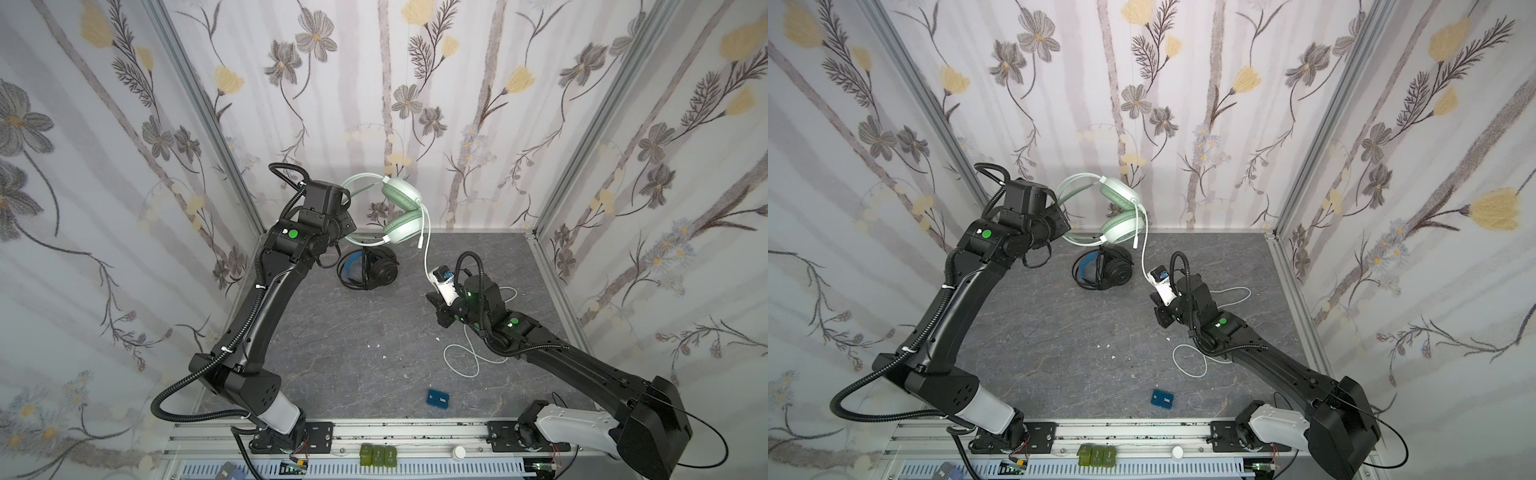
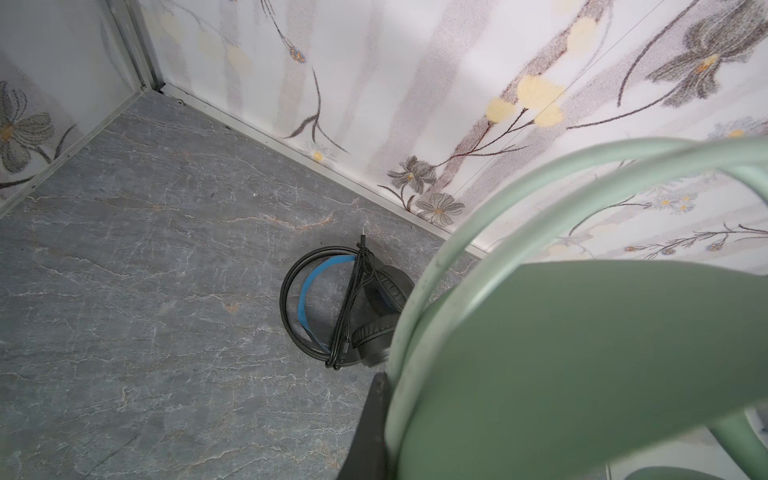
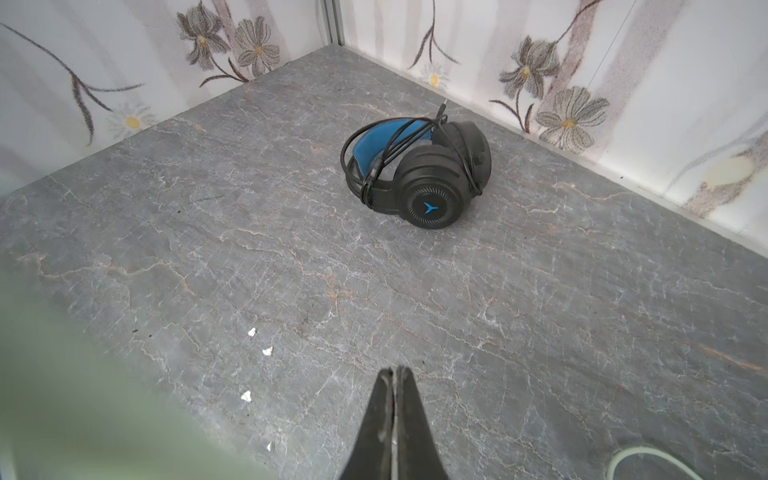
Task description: Wrap the headphones
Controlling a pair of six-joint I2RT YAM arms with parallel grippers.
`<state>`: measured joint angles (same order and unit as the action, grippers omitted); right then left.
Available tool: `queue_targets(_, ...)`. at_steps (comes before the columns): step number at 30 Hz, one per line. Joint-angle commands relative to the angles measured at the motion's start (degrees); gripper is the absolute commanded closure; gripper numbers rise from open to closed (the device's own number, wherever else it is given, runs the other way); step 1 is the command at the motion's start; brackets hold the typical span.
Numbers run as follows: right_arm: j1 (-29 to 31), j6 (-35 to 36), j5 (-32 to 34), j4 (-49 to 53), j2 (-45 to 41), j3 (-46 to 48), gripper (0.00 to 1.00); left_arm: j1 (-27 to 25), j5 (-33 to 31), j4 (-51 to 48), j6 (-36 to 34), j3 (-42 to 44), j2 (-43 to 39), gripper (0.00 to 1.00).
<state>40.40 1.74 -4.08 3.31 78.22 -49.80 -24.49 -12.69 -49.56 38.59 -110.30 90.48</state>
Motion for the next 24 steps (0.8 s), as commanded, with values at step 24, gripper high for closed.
queue_targets(24, 6.57, 4.60, 6.36, 24.17, 8.35, -27.99, 1.00, -4.86, -15.36, 5.48, -10.13, 8.84, -1.57, 1.00)
